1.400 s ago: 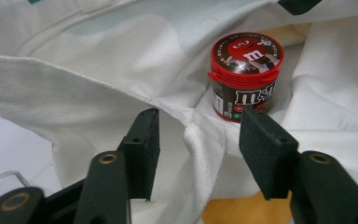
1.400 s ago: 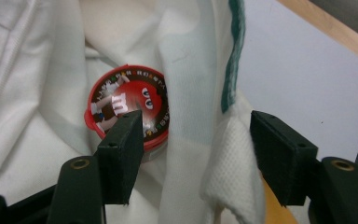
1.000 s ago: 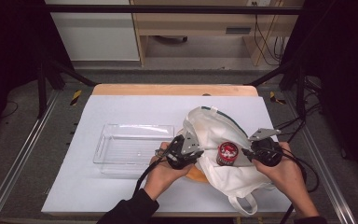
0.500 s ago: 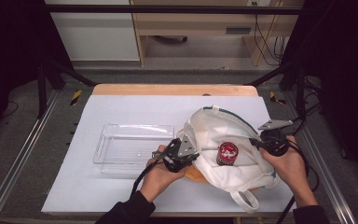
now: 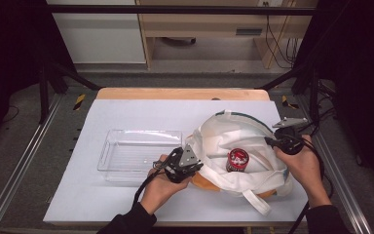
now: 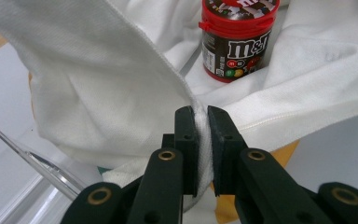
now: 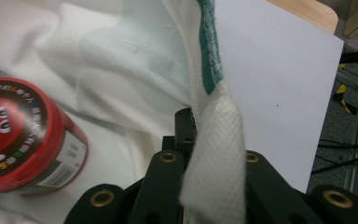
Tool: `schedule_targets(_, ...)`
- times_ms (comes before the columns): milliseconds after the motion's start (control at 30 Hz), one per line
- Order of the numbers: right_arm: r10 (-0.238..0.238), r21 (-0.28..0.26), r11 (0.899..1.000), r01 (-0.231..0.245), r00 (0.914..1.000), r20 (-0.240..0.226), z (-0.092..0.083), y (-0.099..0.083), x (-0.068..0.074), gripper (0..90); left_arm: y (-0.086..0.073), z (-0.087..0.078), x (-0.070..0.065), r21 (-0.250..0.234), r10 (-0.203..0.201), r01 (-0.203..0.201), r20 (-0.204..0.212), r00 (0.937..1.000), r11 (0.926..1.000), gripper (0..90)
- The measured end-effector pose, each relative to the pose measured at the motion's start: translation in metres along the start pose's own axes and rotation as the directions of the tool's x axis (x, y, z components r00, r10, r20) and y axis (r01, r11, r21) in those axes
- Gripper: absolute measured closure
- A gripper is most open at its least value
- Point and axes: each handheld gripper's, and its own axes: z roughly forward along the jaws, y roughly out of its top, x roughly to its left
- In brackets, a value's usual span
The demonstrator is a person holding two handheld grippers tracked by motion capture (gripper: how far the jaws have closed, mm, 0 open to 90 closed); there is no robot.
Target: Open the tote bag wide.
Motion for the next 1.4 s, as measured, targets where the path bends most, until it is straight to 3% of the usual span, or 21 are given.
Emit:
schedule_targets(467, 0.046, 0.028, 0.999, -0.046, 0.9989, -0.005, 0.021, -0.016, -0.013, 86.2, -0.007, 0.003, -0.006, 0.024, 0.015, -0.014, -0.005, 0.9999, 0.9996, 83.4)
schedule_targets(900, 0.037, 0.021, 0.999, -0.038, 0.9989, 0.029, 0.015, -0.01, -0.021, 86.3, -0.01, 0.0, -0.007, 0.023, 0.012, -0.012, -0.007, 0.9999, 0.9997, 83.8)
schedule_targets(1200, 0.074, 0.06, 0.995, -0.075, 0.997, 0.021, 0.032, -0.022, -0.025, 86.2, -0.015, 0.002, -0.009, 0.028, 0.011, -0.011, 0.001, 0.9999, 0.9996, 83.9)
schedule_targets(1400, 0.073, 0.05, 0.996, -0.074, 0.9971, 0.022, 0.031, -0.024, -0.026, 86.2, -0.017, 0.002, -0.01, 0.028, 0.011, -0.011, -0.002, 0.9999, 0.9995, 84.0)
